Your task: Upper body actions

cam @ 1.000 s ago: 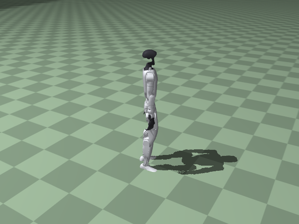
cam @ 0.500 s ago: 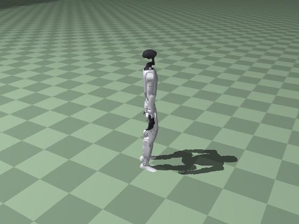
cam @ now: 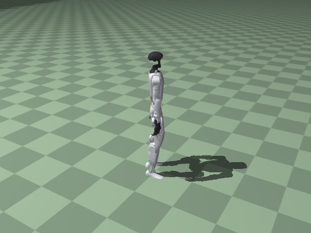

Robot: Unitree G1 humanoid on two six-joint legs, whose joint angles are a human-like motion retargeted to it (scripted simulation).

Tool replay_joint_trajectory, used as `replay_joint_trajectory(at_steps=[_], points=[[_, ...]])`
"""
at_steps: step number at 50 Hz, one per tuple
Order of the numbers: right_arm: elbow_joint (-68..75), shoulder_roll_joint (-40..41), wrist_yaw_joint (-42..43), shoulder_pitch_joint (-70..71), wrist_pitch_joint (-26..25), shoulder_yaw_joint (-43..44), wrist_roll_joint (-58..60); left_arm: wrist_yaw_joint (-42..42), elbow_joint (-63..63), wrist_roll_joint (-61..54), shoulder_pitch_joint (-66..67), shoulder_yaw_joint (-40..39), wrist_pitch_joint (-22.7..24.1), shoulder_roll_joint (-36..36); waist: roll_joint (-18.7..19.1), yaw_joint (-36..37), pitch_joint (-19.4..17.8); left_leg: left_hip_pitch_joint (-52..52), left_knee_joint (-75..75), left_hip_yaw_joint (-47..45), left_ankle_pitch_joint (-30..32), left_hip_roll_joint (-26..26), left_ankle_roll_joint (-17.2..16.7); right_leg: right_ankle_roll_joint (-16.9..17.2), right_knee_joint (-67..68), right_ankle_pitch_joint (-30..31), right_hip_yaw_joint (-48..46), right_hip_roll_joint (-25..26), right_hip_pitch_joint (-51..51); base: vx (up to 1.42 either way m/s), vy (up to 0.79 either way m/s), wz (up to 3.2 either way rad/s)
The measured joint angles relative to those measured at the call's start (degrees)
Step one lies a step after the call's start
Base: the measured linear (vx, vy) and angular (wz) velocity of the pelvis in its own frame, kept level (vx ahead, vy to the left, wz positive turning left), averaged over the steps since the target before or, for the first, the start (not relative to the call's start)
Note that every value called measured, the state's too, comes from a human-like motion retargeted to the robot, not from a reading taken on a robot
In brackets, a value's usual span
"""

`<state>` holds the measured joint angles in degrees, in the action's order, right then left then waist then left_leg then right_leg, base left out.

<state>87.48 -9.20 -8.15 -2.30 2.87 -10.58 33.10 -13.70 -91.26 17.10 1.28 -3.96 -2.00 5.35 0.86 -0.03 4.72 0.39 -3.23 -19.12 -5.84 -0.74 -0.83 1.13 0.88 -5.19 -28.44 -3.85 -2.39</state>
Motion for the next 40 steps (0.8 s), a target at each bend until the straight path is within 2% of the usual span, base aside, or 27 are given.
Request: replay_joint_trajectory(at_steps=[8,14,20,26,32,35,38,40], points=[[-0.42,-0.02,0.13,-0.01,0.38,0.14,0.08,0.01,0.04,0.00,-0.05,-0.38,-0.04,-0.07,0.07,-0.25,-0.04,0.09,0.08,0.12,0.00,0.05,0.03,-0.01,0.08,0.01,-0.11,-0.05,0.04,0.00,0.00,0.00],[-9.50,1.22,1.73,-2.04,6.87,2.76,-7.87,0.04,-0.12,0.09,-0.49,-1.40,-0.10,-0.20,0.11,-0.95,-0.22,-0.10,-0.01,0.19,-0.03,0.05,-0.02,0.07,0.18,-0.02,-0.11,-0.21,0.21,0.00,0.00,0.00],[-30.76,3.17,3.50,-4.09,16.35,2.95,-24.60,-0.13,-0.46,-0.44,-0.48,-2.24,-0.18,-0.34,0.38,-2.16,-0.16,-0.17,-0.15,-0.02,-0.11,-0.07,-0.13,0.07,0.28,0.00,0.05,-0.28,0.37,0.00,0.00,0.00],[-59.16,2.82,9.34,-1.15,21.13,1.09,-37.81,-0.35,-0.50,-0.11,-0.50,-2.27,-0.34,-0.39,0.63,-2.09,0.27,-0.43,-0.12,-1.34,-0.05,-0.37,-0.12,-0.02,0.39,0.25,1.26,-0.08,1.05,-0.01,0.01,-0.17],[-81.92,-0.06,14.97,8.04,23.27,3.41,-46.52,-0.40,-0.60,0.55,-0.45,-2.09,-0.39,-0.49,0.71,-1.81,1.83,-1.46,-0.16,-1.50,0.02,-0.53,-0.09,0.08,0.38,0.32,1.46,-0.04,2.02,0.00,0.00,0.00],[-90.99,-2.88,19.72,14.34,26.82,6.06,-51.44,-0.44,-0.69,0.52,-0.31,-2.16,-0.43,-0.37,0.35,-1.47,2.60,-1.83,-0.20,-1.29,0.05,-0.41,-0.08,0.15,0.34,0.27,1.30,-0.20,2.19,0.00,0.00,0.00],[-97.65,-6.11,24.18,22.09,30.90,9.84,-52.31,-0.31,-0.87,0.42,-0.09,-2.13,-0.45,-0.19,-0.17,-0.95,3.38,-1.96,-0.22,-1.12,0.04,-0.26,-0.09,0.20,0.32,0.18,1.13,-0.36,2.21,0.00,0.00,0.00],[-100.77,-8.10,26.93,27.73,31.14,11.64,-50.74,-0.32,-1.12,0.41,-0.03,-2.18,-0.51,-0.02,-0.46,-0.55,3.80,-1.93,-0.23,-1.14,0.00,-0.22,-0.10,0.20,0.35,0.13,1.13,-0.40,2.19,0.00,0.00,0.00]])
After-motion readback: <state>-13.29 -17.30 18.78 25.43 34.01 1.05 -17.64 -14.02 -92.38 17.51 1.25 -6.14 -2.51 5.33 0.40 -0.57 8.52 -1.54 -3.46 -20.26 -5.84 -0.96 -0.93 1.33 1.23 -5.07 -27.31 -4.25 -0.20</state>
